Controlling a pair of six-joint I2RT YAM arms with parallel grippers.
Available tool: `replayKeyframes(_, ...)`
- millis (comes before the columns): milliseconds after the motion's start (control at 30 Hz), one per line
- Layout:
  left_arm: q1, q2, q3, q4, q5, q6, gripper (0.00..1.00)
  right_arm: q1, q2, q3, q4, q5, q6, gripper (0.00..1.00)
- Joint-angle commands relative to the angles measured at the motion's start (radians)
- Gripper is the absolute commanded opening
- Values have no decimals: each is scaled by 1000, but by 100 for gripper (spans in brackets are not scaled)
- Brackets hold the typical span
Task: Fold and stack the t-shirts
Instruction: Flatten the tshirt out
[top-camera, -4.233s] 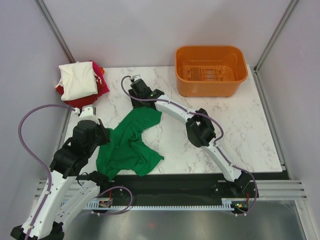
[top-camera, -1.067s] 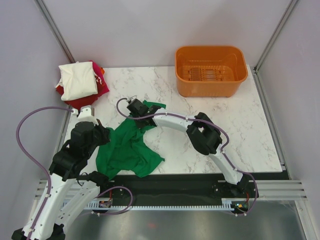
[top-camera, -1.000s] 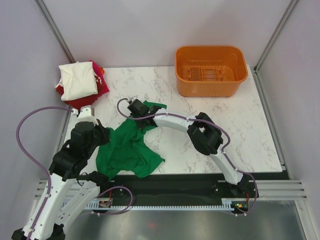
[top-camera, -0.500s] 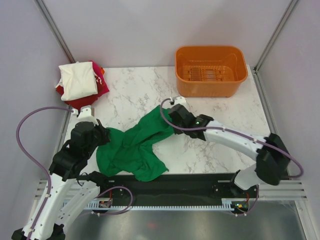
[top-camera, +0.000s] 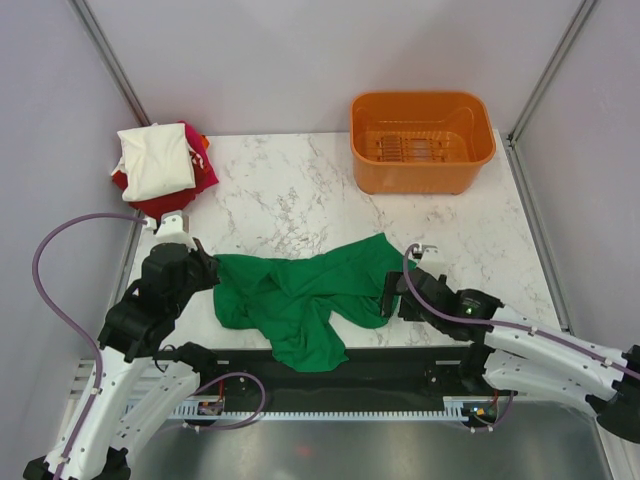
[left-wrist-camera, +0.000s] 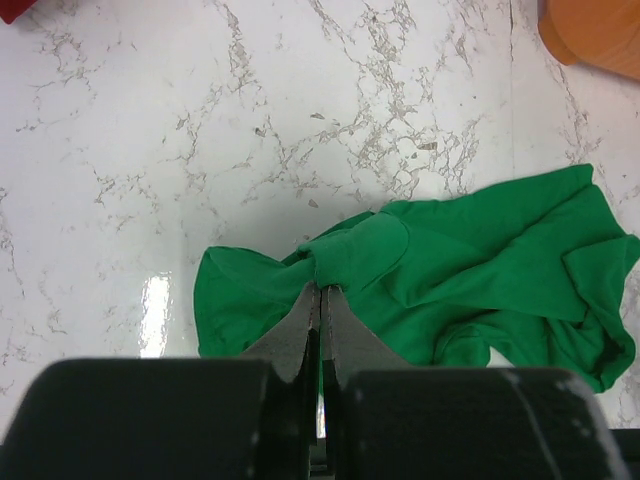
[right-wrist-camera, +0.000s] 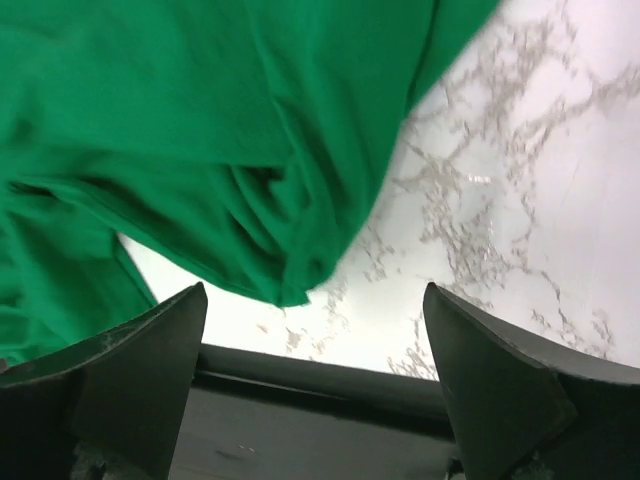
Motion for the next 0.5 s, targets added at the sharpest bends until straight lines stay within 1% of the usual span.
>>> replayKeyframes(0, 5, 4, -1, 34, -7, 26, 2, 8, 66, 168, 79, 143, -55, 98)
replayKeyframes(33, 8, 9, -1, 34, -7, 26, 2, 7, 128, 229, 105, 194, -156, 98)
replayKeyframes(67, 9, 10, -1, 36, -7, 26, 2, 5, 289, 301, 109, 211, -209, 98)
replayKeyframes(100, 11, 12, 0, 36, -6, 26, 2, 2, 380, 467, 109, 222, -258, 98)
replayKeyframes(133, 12, 13, 0, 36, -6, 26, 2, -2, 468, 559, 109, 236, -362, 98)
replayKeyframes(167, 12, 15, -1, 34, -6, 26, 2, -16, 630, 648, 114, 243, -401, 98)
replayKeyframes(200, 14, 14, -1, 34, -6, 26, 2, -34, 704, 808, 123, 222, -442, 98)
replayKeyframes(233, 14, 10, -1, 36, -6, 26, 2, -57, 767, 876, 169, 187, -471, 98)
replayKeyframes(267, 14, 10, -1, 34, -7, 25, 2, -118, 883, 941, 197, 73, -514, 98)
replayKeyframes(300, 14, 6, -3, 36, -7, 24, 2, -151, 944, 1083, 215, 20, -525, 98)
replayKeyframes(333, 14, 3, -3, 36, -7, 24, 2, -180, 1008, 1165, 220, -19, -533, 98)
replayKeyframes(367, 14, 3, -3, 34, -13, 23, 2, -227, 1141, 1249, 218, -43, -545, 97)
replayKeyframes(400, 14, -2, -3, 36, -13, 23, 2, -251, 1206, 1412, 215, -74, -567, 97)
replayKeyframes(433, 14, -5, -4, 34, -16, 21, 2, -271, 1272, 1495, 202, -79, -574, 97)
replayKeyframes(467, 14, -9, -4, 36, -19, 21, 2, -307, 1403, 1576, 192, -86, -574, 96)
